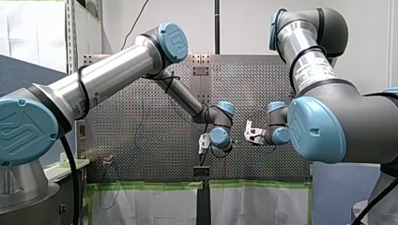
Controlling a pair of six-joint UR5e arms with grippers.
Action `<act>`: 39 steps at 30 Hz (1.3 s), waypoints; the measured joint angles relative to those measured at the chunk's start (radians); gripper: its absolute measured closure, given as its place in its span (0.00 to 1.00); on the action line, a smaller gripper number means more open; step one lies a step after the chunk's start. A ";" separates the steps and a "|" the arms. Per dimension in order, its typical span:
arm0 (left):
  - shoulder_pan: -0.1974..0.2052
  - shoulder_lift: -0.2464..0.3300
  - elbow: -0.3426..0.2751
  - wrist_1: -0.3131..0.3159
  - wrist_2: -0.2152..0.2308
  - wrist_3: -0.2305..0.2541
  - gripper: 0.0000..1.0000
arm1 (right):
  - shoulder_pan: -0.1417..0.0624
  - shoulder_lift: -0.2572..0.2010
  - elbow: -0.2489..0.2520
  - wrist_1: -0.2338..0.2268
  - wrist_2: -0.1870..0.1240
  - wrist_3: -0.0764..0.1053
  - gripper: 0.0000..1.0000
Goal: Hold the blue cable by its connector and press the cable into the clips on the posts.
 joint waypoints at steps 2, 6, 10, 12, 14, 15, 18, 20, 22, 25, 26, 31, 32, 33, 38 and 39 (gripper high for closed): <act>-0.003 0.000 0.000 0.021 -0.006 -0.007 0.00 | -0.001 0.000 0.000 0.000 0.000 0.000 1.00; -0.007 0.000 0.000 0.045 -0.011 -0.017 0.00 | -0.001 0.000 0.000 -0.001 0.000 0.001 1.00; -0.008 0.000 0.000 0.051 -0.012 -0.023 0.00 | -0.002 0.000 0.000 -0.001 -0.001 0.001 1.00; -0.008 0.000 0.000 0.052 -0.012 -0.024 0.00 | -0.002 0.000 0.000 -0.001 0.000 0.000 1.00; -0.008 0.000 0.000 0.052 -0.012 -0.025 0.00 | -0.002 0.000 0.000 -0.001 -0.001 0.000 1.00; -0.008 0.000 0.000 0.052 -0.012 -0.025 0.00 | -0.002 0.000 0.000 -0.001 -0.001 0.001 1.00; -0.008 0.000 0.000 0.051 -0.013 -0.026 0.00 | -0.003 0.000 0.000 -0.001 0.000 0.001 1.00; -0.008 0.000 0.000 0.051 -0.013 -0.028 0.00 | -0.003 0.000 0.000 -0.001 -0.001 0.001 1.00; -0.008 0.000 0.000 0.051 -0.013 -0.029 0.00 | -0.003 0.000 0.000 -0.001 0.000 0.001 1.00; -0.008 0.000 0.000 0.051 -0.013 -0.030 0.00 | -0.003 0.000 0.000 -0.001 -0.001 0.001 1.00; -0.008 0.000 0.000 0.051 -0.013 -0.030 0.00 | -0.003 0.000 0.000 -0.001 -0.001 0.001 1.00; -0.007 0.000 0.000 0.050 -0.013 -0.030 0.00 | -0.003 0.000 0.000 0.000 -0.001 0.001 1.00; -0.007 0.000 0.000 0.050 -0.013 -0.030 0.00 | -0.004 0.000 0.000 0.000 -0.001 0.001 1.00; -0.007 0.000 0.000 0.050 -0.013 -0.030 0.00 | -0.004 0.000 0.000 0.000 -0.001 0.001 1.00; -0.008 0.013 -0.019 0.059 -0.029 -0.032 0.00 | -0.006 0.000 0.000 0.002 0.000 0.001 1.00; -0.007 0.020 -0.026 0.065 -0.031 -0.034 0.00 | -0.007 0.000 0.000 0.003 -0.001 0.001 1.00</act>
